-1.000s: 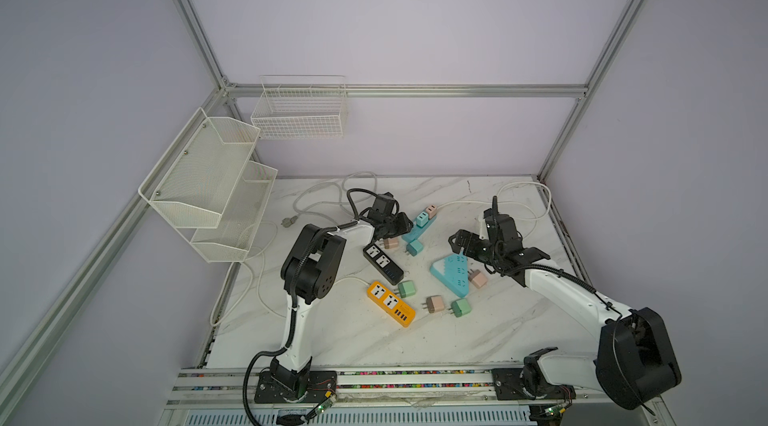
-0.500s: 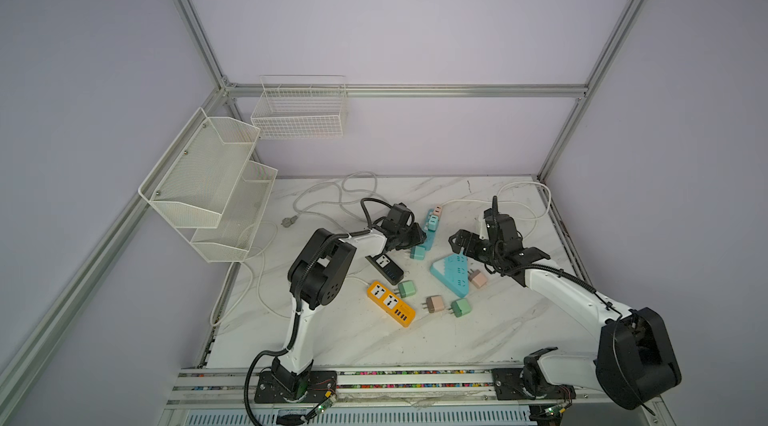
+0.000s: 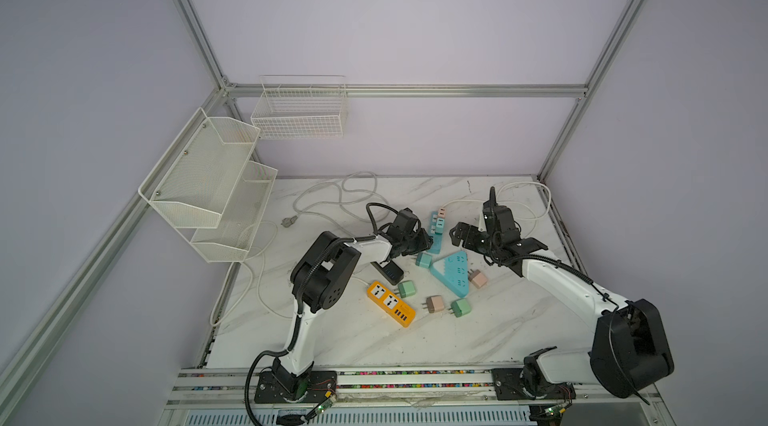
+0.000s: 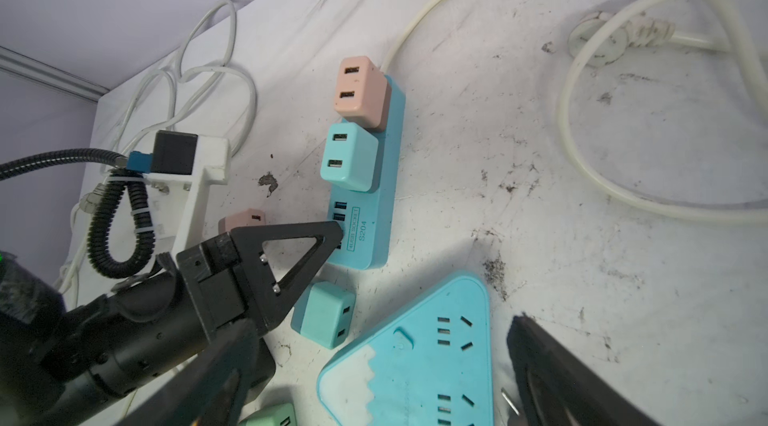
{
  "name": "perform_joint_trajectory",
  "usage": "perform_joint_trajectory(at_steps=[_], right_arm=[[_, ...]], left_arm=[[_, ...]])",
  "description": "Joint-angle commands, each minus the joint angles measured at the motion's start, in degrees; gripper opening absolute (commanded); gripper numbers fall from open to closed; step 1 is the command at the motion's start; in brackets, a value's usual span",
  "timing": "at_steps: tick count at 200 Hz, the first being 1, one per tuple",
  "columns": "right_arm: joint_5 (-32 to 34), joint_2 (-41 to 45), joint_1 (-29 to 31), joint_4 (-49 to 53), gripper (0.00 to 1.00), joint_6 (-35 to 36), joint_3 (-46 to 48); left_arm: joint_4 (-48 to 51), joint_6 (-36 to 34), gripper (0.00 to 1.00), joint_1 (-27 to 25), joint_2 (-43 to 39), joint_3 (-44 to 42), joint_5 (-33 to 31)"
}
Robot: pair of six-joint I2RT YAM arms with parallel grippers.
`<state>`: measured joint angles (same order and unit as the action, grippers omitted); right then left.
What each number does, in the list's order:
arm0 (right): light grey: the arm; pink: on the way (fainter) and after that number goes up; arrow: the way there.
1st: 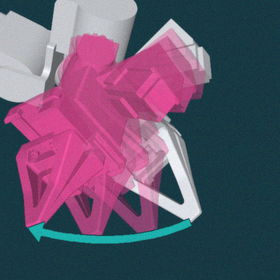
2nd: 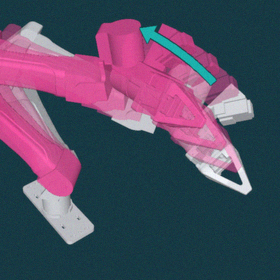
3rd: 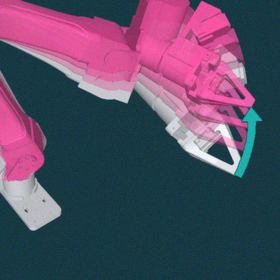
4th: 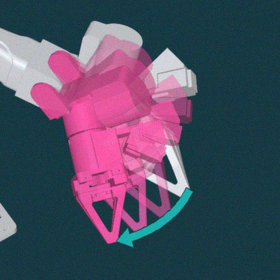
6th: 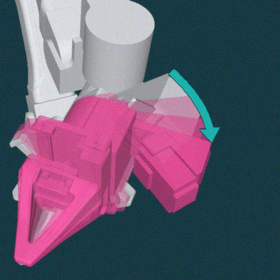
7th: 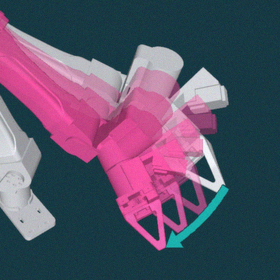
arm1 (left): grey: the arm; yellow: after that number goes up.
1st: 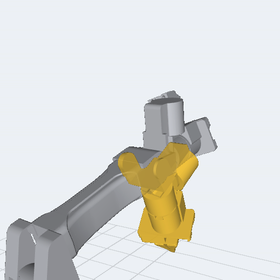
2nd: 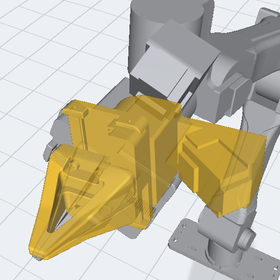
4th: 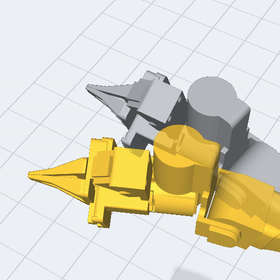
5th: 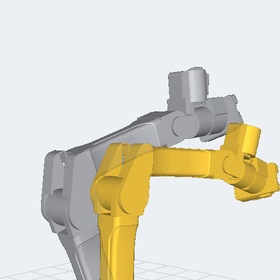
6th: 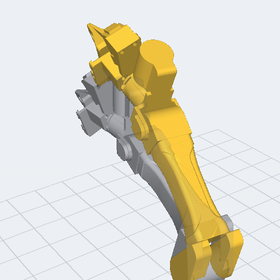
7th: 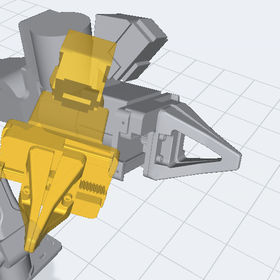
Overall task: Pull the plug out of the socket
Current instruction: 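Clamp the cyan USB strip with the left gripper while the right approaches its adapters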
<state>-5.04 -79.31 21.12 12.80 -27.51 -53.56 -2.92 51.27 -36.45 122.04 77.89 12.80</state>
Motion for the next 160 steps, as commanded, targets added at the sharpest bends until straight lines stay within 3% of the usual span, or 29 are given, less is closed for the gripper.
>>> perform_joint_trajectory(at_steps=[1,53,160], right_arm=[[2.76,-3.09,0.15,2.91,0.98,2.01,-3.45],[6.50,-11.66,1.64,6.60,0.96,4.28,-12.38],[11.61,-27.68,4.56,10.90,0.78,3.84,-27.55]], left_arm=[[-1.11,-2.74,0.39,0.49,-3.22,-0.77,-0.17],[-2.37,-4.24,0.39,0.71,-2.19,-0.33,1.13],[-5.12,-2.84,0.36,0.85,-0.73,-1.99,2.25]])
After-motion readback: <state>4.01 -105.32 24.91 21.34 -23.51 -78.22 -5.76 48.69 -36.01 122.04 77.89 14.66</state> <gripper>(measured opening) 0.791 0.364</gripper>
